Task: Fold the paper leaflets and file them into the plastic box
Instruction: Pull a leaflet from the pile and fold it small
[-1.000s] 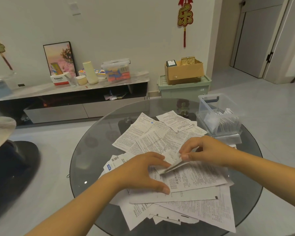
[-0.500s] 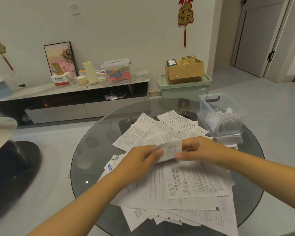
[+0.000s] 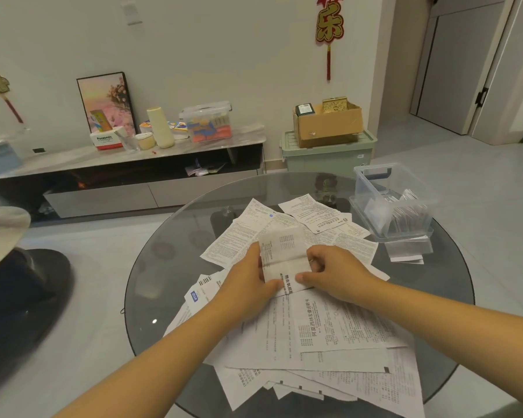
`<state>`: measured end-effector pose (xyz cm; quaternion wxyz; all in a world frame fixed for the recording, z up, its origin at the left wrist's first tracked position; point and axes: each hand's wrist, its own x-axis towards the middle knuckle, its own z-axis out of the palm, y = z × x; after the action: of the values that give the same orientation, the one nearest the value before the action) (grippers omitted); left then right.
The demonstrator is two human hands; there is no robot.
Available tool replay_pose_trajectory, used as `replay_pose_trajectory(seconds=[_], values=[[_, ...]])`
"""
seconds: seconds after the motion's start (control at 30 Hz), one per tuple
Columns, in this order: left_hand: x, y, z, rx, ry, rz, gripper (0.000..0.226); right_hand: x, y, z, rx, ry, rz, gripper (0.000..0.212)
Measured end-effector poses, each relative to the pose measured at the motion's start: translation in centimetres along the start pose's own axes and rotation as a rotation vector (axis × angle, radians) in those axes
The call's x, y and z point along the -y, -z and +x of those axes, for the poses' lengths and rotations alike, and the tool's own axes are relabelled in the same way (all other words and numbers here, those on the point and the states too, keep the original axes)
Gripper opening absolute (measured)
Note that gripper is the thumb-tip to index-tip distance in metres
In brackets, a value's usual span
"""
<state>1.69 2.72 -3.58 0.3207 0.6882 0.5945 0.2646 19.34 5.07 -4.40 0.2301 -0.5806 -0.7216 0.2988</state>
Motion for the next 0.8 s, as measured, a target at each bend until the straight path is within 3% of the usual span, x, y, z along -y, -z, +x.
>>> replay_pose_trajectory(seconds=[0.03, 0.2, 0.27, 0.43, 0.5, 0.63, 0.8], values=[[0.0, -0.1, 0.1, -0.008, -0.011, 0.034, 0.06, 0.0, -0.2, 0.0, -0.003, -0.003, -0.025, 0.022], [0.3, -0.3, 0.6, -0.039, 0.019, 0.089, 0.102, -0.2, -1.3, 0.3, -0.044, 0.016, -0.175, 0.071], [0.5, 0.0, 0.7, -0.053, 0.03, 0.173, 0.104, -0.2, -1.0, 0.1, -0.092, 0.084, -0.216, 0.078], [0.3, 0.7, 0.4, -0.045, -0.205, 0.63, 0.049, -0.4, -0.3, -0.4, -0.038, 0.382, -0.486, 0.044], [0.3, 0.8, 0.3, 0.022, -0.248, 0.761, 0.046, -0.9, -0.4, -0.6, 0.02, 0.425, -0.496, 0.042], [0.3, 0.9, 0.3, 0.152, -0.217, 0.786, 0.052, -1.4, 0.1, -0.3, 0.106, 0.434, -0.495, 0.05], [-0.1, 1.1, 0.1, 0.078, -0.257, 0.648, 0.028, -1.1, 0.4, -0.3, 0.074, 0.427, -0.428, 0.035]])
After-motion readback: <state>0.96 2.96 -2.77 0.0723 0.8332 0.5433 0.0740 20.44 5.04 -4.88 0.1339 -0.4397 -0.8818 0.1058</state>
